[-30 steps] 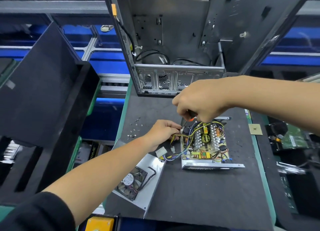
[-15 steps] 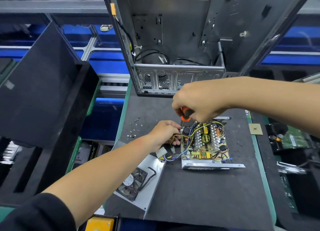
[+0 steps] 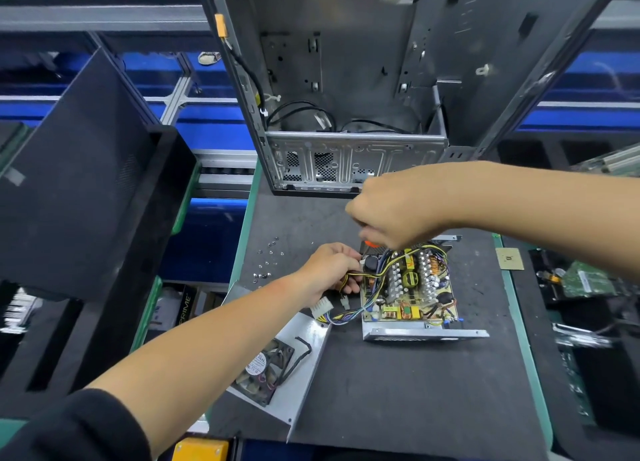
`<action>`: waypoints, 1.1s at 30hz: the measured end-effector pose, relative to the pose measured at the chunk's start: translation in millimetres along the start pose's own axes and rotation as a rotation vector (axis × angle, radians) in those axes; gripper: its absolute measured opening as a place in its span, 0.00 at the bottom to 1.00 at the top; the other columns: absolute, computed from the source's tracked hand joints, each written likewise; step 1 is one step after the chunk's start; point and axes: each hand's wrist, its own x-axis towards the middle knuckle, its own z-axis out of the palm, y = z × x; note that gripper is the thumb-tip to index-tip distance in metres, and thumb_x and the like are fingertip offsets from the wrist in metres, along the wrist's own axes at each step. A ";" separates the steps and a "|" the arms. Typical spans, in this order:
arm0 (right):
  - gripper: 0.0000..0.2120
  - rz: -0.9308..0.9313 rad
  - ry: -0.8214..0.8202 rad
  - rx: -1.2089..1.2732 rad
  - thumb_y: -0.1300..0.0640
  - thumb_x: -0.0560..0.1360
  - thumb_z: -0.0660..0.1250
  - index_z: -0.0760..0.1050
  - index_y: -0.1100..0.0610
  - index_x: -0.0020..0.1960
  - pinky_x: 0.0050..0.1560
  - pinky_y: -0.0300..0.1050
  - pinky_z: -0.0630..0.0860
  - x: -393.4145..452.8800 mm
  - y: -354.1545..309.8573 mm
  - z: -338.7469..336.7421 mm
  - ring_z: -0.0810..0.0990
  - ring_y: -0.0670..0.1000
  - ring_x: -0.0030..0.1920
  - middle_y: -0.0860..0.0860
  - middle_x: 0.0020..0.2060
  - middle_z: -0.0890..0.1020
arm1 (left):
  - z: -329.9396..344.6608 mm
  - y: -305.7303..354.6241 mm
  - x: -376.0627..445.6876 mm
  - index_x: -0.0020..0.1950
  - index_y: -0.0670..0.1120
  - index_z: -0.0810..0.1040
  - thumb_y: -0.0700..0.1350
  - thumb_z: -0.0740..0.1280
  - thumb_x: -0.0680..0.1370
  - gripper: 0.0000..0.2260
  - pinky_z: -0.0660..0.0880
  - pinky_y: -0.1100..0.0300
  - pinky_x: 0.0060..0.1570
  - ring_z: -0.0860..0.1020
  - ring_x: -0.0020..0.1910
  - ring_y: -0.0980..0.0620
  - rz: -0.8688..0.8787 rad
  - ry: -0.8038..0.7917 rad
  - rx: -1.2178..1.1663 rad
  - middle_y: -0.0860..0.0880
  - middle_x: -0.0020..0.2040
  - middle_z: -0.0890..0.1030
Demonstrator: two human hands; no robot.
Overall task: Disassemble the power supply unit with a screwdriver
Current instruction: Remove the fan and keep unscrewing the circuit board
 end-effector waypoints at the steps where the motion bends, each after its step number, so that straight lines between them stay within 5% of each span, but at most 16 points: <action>1: 0.09 -0.032 0.001 -0.017 0.50 0.81 0.59 0.68 0.54 0.46 0.37 0.46 0.69 -1.6 -0.5 -0.2 0.73 0.52 0.37 0.49 0.34 0.67 | 0.1 -0.5 -0.1 0.51 0.41 0.73 0.33 0.63 0.74 0.08 0.71 0.65 0.22 0.76 0.23 0.52 0.001 0.002 -0.005 0.45 0.30 0.78; 4: 0.03 -0.127 0.038 -0.033 0.56 0.76 0.64 0.71 0.50 0.47 0.42 0.47 0.74 -5.1 0.5 -2.1 0.76 0.52 0.45 0.47 0.39 0.76 | 0.0 -1.8 0.3 0.51 0.41 0.73 0.33 0.63 0.74 0.08 0.70 0.65 0.22 0.76 0.23 0.51 0.005 0.004 -0.013 0.45 0.30 0.79; 10: 0.13 -0.225 0.017 -0.065 0.63 0.69 0.66 0.82 0.49 0.48 0.48 0.47 0.76 -3.3 14.1 -6.7 0.76 0.49 0.49 0.43 0.43 0.77 | 0.1 -1.8 -0.2 0.52 0.41 0.73 0.33 0.65 0.74 0.09 0.71 0.64 0.22 0.76 0.23 0.51 0.007 0.005 -0.023 0.45 0.30 0.79; 13: 0.06 -0.165 0.029 0.070 0.50 0.72 0.68 0.79 0.49 0.48 0.40 0.43 0.73 -4.1 11.1 -2.1 0.78 0.48 0.46 0.44 0.42 0.79 | 0.3 -3.1 0.1 0.50 0.41 0.73 0.33 0.65 0.74 0.07 0.71 0.65 0.22 0.76 0.23 0.51 0.006 0.000 -0.029 0.45 0.30 0.79; 16: 0.23 0.023 0.027 0.071 0.37 0.79 0.53 0.75 0.55 0.46 0.32 0.44 0.66 3.1 7.1 1.2 0.76 0.52 0.38 0.51 0.39 0.79 | -0.5 -2.4 0.1 0.52 0.40 0.73 0.33 0.65 0.73 0.09 0.70 0.64 0.22 0.76 0.23 0.51 0.010 -0.003 -0.022 0.45 0.31 0.79; 19: 0.18 0.026 -0.005 -0.047 0.50 0.83 0.52 0.75 0.59 0.46 0.30 0.44 0.68 6.4 0.9 -0.3 0.74 0.53 0.34 0.55 0.36 0.78 | 0.1 -2.4 0.3 0.53 0.41 0.73 0.33 0.65 0.73 0.09 0.70 0.64 0.22 0.76 0.23 0.51 0.004 -0.005 -0.025 0.44 0.31 0.79; 22: 0.12 -0.017 -0.033 0.001 0.50 0.81 0.57 0.72 0.58 0.48 0.32 0.46 0.67 -0.7 0.0 -2.2 0.71 0.50 0.34 0.52 0.35 0.72 | 0.3 -2.8 0.6 0.52 0.41 0.73 0.33 0.65 0.74 0.09 0.70 0.64 0.22 0.76 0.23 0.52 0.001 -0.011 -0.040 0.44 0.32 0.78; 25: 0.03 -0.092 -0.031 -0.042 0.55 0.77 0.64 0.71 0.53 0.49 0.41 0.49 0.74 -8.0 5.2 -5.3 0.75 0.52 0.43 0.50 0.42 0.76 | -0.5 -2.5 1.1 0.51 0.41 0.73 0.33 0.64 0.74 0.08 0.70 0.64 0.22 0.76 0.23 0.52 0.006 -0.006 -0.038 0.44 0.32 0.78; 30: 0.11 -0.228 0.021 -0.063 0.63 0.71 0.66 0.71 0.47 0.45 0.47 0.48 0.75 -5.4 9.5 -9.4 0.76 0.49 0.50 0.43 0.43 0.76 | -0.3 -1.9 1.0 0.51 0.40 0.73 0.33 0.65 0.74 0.08 0.70 0.64 0.22 0.76 0.22 0.52 0.009 -0.009 -0.037 0.43 0.31 0.78; 33: 0.11 -0.186 0.054 -0.006 0.59 0.73 0.67 0.76 0.49 0.54 0.47 0.46 0.74 -2.3 14.1 -9.3 0.77 0.49 0.50 0.43 0.45 0.81 | -0.9 -1.8 0.6 0.52 0.40 0.73 0.33 0.65 0.74 0.09 0.70 0.64 0.22 0.76 0.23 0.51 0.006 -0.011 -0.034 0.43 0.32 0.78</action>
